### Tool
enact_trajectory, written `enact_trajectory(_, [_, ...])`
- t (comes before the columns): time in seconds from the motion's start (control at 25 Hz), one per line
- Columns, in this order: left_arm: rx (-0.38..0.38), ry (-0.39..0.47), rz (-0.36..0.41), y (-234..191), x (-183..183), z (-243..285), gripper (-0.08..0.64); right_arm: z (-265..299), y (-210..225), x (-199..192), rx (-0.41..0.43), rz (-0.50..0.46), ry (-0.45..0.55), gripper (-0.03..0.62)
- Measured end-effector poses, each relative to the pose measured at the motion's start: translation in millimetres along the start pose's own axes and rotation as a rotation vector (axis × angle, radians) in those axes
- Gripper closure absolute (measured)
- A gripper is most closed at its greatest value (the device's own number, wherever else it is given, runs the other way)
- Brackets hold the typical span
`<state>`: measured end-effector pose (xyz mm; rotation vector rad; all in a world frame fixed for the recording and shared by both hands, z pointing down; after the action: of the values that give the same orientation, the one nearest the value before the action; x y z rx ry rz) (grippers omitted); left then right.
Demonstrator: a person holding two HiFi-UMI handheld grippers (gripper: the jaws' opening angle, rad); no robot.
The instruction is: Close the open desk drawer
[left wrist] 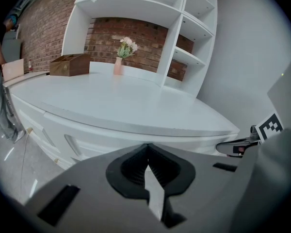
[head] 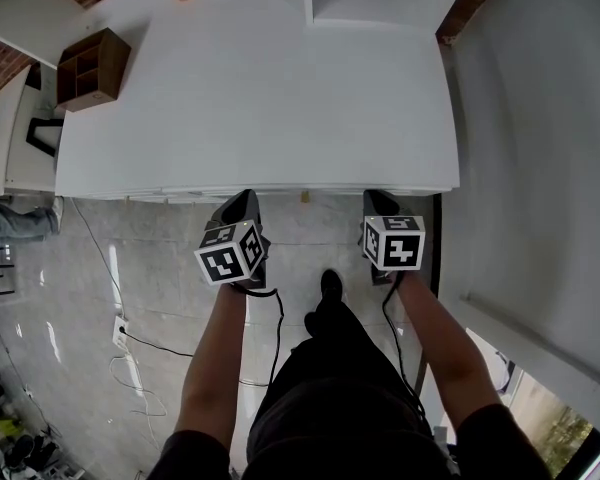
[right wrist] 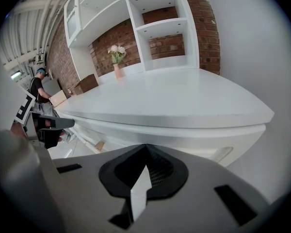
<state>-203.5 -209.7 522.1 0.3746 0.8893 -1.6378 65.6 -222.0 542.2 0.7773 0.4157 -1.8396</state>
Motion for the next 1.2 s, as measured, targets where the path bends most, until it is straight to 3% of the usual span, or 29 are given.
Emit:
enact_trajectory(0.56, [-0.004,0.014,-0.012,0,7,7,0.549,9,2,7,0.0,-0.003,-0.006,0.588])
enact_trajectory(0.84, [-0.018,0.009,-0.044,2,-3,3,0.549,0,-3,8,0.003,-0.056,0.019,0.588])
enact_trajectory(1.2, [-0.055,0.043,0.021,14,-12,-30,0.549,-37,-13,14,0.009,-0.059,0.1,0.588])
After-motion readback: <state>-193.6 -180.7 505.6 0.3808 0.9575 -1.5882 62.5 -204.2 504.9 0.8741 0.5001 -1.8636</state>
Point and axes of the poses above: the fingertips, and each gripper's own axes: z forward along the fingers, y to its right, x out of its top, the point moved 6 cm from there along -z, backward along the fingers, and after that the axes turned 9 degrees about -z, right-handed, at the moved point
